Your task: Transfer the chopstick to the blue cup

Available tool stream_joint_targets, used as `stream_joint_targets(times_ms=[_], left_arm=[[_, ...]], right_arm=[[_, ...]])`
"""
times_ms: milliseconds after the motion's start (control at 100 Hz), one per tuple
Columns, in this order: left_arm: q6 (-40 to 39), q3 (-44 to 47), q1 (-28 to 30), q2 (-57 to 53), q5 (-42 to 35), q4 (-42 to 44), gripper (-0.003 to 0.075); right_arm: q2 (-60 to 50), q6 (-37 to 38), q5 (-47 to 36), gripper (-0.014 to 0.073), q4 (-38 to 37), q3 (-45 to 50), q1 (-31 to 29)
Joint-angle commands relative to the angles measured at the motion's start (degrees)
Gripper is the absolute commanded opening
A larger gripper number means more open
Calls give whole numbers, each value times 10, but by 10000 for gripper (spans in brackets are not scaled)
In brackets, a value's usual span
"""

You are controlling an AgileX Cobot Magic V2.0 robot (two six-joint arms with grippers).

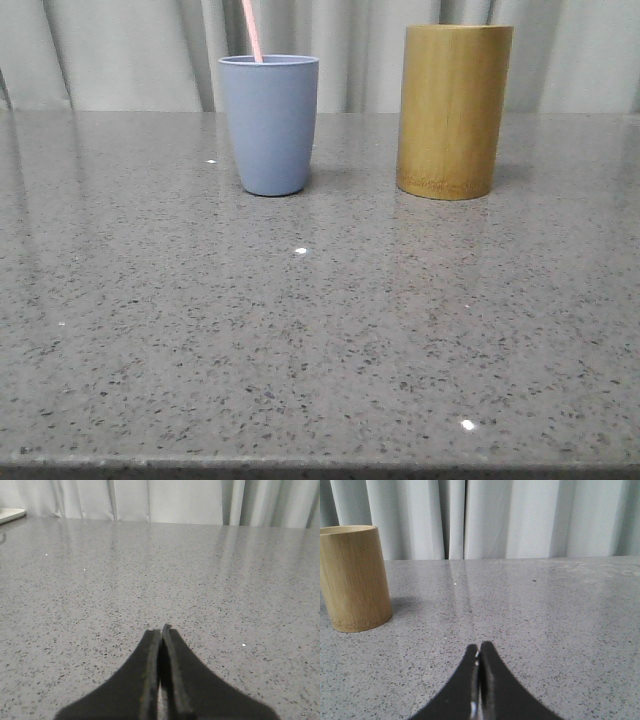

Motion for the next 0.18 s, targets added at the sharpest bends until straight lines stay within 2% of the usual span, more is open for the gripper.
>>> stream_joint_targets(times_ms=[0,170], left_arm=[[-3,5,0,-20,-49,-1,-19],[-3,5,0,-20,-49,-1,-19]], right_arm=[[-13,1,-42,-67,-7,0,-3],[-13,1,-42,-67,-7,0,-3]])
